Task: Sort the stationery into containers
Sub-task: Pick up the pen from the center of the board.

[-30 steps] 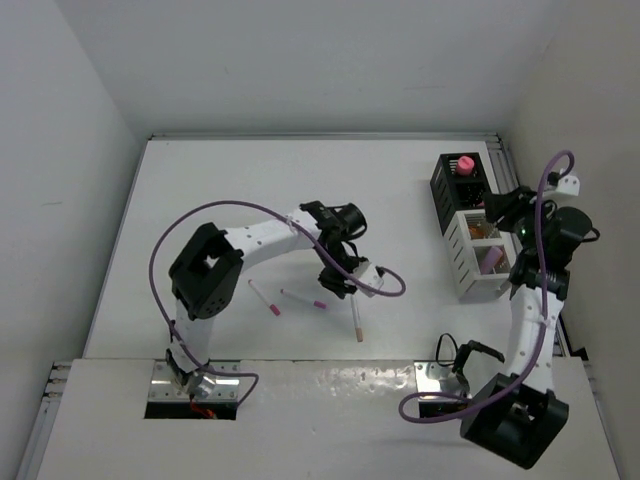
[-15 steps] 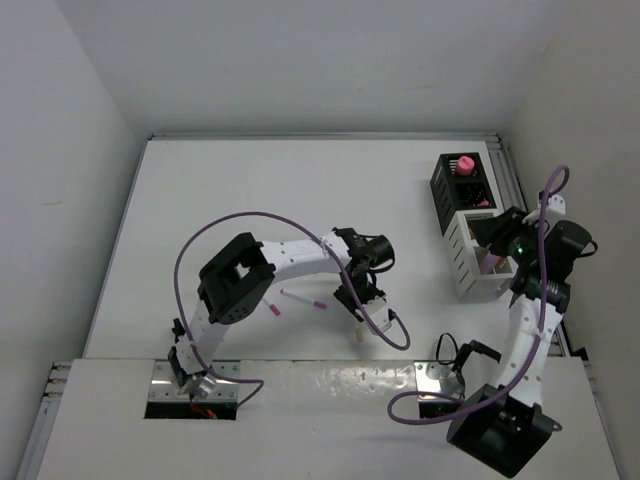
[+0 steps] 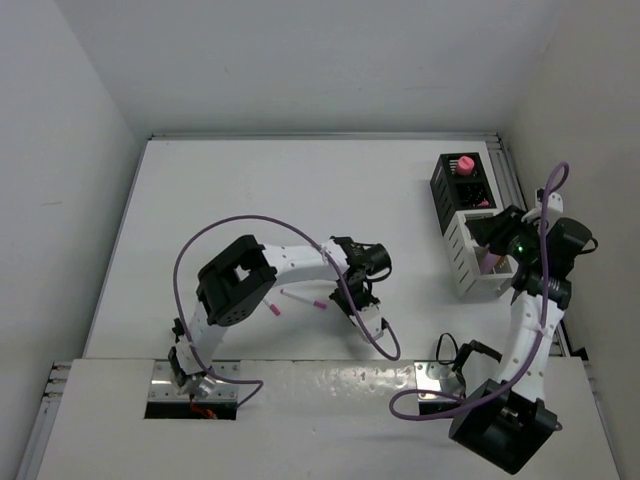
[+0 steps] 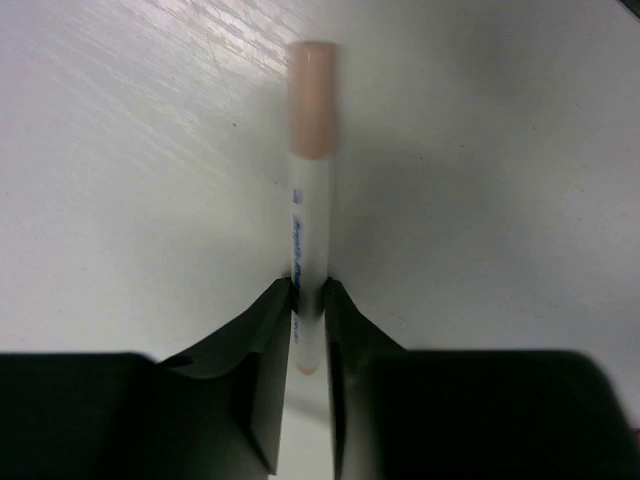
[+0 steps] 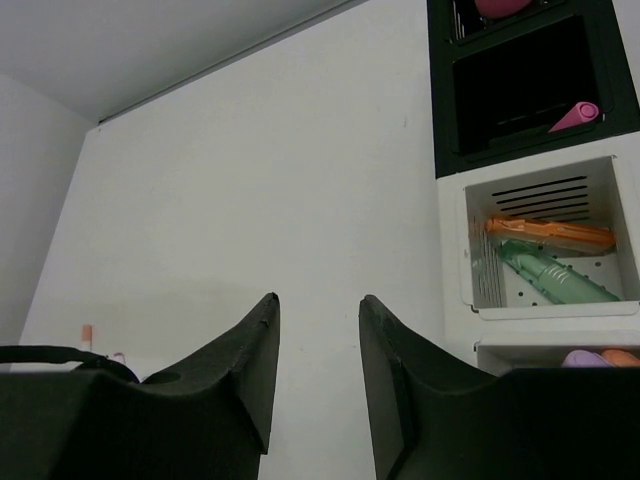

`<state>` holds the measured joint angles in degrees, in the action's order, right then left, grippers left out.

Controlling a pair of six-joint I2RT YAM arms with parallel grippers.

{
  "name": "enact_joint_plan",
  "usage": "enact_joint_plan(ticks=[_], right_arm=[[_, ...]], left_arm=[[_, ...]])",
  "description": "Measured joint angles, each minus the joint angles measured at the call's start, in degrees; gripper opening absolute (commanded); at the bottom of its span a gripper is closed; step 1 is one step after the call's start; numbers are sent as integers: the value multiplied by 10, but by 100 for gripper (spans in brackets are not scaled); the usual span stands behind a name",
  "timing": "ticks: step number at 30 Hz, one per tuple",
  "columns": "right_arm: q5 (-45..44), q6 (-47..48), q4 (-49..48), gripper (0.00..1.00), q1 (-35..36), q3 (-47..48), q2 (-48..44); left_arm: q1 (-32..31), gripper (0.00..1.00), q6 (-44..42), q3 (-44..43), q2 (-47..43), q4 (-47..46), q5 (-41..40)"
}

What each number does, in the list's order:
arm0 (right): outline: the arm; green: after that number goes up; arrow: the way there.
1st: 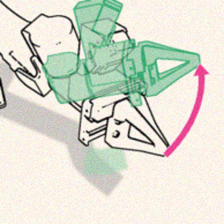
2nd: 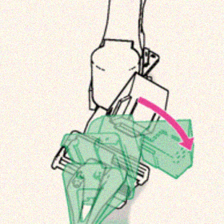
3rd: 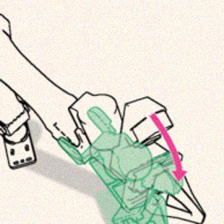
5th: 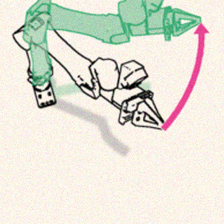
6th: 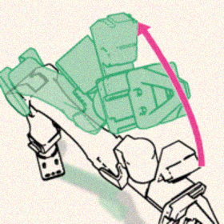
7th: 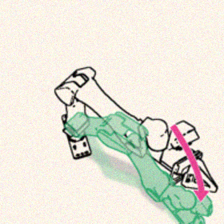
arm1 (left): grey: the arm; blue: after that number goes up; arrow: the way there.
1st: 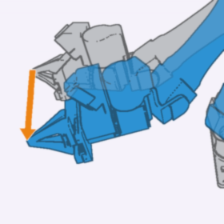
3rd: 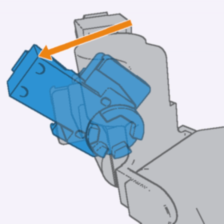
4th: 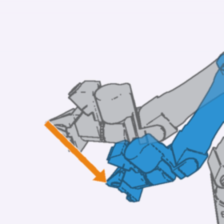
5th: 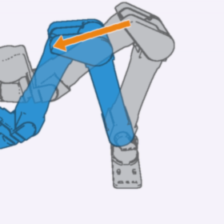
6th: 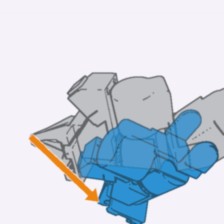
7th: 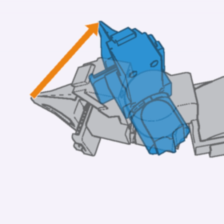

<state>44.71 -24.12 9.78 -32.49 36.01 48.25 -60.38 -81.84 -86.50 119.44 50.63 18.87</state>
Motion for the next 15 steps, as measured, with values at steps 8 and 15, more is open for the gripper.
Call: enact_joint_plan(ticks=[8,15], right_arm=[[10,-3,-11,37,0,7,9],[25,-24,-45,41,4,8,35]], left_arm=[[23,0,70,50,-30,-65,18],[123,0,224,16,-7,-101,63]])
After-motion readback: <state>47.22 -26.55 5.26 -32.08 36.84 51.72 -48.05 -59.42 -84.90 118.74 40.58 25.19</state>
